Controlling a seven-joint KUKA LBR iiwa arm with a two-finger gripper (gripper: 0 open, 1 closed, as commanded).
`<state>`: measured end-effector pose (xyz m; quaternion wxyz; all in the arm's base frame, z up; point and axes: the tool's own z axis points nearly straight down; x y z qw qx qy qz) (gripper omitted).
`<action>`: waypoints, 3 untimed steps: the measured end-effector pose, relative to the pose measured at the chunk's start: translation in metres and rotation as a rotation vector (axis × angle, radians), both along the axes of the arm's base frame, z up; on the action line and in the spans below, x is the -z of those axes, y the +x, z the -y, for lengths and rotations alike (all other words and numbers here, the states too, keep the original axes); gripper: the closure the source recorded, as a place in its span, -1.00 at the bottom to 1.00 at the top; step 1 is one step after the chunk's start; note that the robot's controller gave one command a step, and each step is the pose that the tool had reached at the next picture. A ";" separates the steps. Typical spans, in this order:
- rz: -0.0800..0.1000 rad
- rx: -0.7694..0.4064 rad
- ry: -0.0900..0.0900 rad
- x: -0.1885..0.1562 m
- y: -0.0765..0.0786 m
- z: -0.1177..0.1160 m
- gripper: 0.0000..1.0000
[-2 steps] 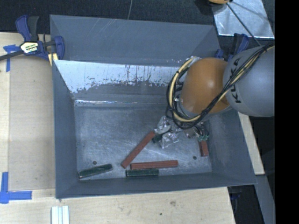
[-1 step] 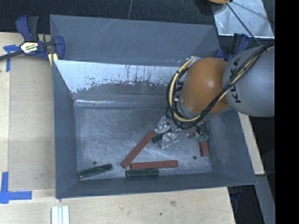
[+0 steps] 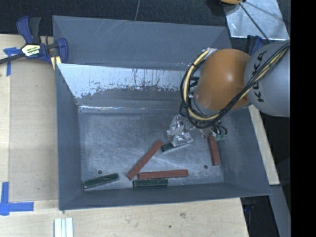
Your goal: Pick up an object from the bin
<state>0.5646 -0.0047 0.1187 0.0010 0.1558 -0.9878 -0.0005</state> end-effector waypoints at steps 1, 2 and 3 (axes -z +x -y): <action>0.004 -0.008 0.000 -0.023 0.002 0.001 1.00; 0.005 0.034 0.000 -0.051 -0.012 -0.001 -1.00; 0.005 0.035 0.000 -0.051 -0.012 -0.001 -1.00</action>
Offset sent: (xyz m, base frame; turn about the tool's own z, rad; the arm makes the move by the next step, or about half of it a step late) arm -0.0132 0.0019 0.0509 0.0326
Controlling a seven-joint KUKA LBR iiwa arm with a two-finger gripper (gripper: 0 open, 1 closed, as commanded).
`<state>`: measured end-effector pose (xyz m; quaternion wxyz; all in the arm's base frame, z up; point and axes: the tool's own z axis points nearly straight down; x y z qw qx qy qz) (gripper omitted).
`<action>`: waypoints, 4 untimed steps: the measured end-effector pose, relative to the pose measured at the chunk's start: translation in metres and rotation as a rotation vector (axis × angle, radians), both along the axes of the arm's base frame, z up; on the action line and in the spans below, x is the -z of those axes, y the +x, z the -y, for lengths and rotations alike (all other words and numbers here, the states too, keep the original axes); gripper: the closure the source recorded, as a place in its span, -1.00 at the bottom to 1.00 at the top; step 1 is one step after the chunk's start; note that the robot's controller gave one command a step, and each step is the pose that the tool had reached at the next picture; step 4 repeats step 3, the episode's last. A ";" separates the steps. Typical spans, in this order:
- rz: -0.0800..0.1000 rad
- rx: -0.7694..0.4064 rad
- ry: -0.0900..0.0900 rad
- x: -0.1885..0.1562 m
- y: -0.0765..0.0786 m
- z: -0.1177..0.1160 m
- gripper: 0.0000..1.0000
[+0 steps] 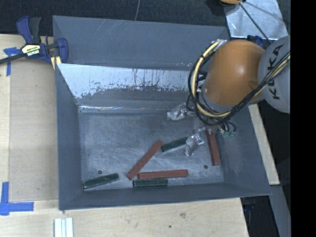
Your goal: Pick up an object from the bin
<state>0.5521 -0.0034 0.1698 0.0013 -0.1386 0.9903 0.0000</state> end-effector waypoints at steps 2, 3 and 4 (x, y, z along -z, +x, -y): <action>0.004 -0.189 0.002 0.093 0.026 0.035 1.00; 0.002 -0.114 -0.001 -0.104 0.015 0.052 1.00; 0.002 -0.114 -0.001 -0.104 0.015 0.052 1.00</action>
Offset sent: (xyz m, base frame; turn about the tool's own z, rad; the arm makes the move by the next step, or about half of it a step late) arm 0.0000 0.0000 0.0000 0.0000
